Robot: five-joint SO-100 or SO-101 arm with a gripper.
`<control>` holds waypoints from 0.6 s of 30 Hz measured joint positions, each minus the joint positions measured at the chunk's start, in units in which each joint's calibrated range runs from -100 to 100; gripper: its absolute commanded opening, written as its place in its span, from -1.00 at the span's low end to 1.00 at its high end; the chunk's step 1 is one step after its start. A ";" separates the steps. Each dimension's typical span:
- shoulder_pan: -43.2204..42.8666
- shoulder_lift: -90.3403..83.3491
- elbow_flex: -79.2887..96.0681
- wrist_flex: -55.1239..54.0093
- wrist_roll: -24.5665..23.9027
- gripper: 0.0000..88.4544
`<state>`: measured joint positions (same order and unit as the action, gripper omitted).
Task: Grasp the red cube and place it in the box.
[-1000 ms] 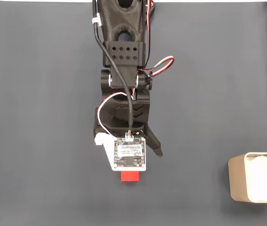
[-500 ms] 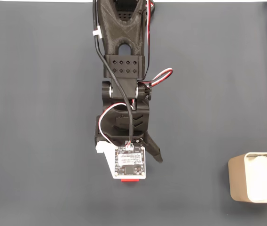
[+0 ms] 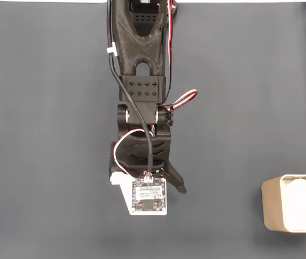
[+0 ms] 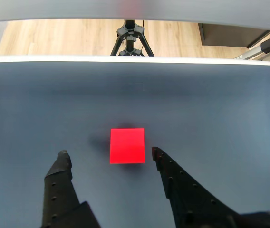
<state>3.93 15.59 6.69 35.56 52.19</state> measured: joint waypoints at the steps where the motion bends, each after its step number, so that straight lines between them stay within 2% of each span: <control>1: 0.00 0.17 -0.09 0.00 0.00 -0.11; 18: -0.15 4.43 -1.08 -1.43 0.00 -0.11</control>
<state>3.78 20.02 5.61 34.13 52.19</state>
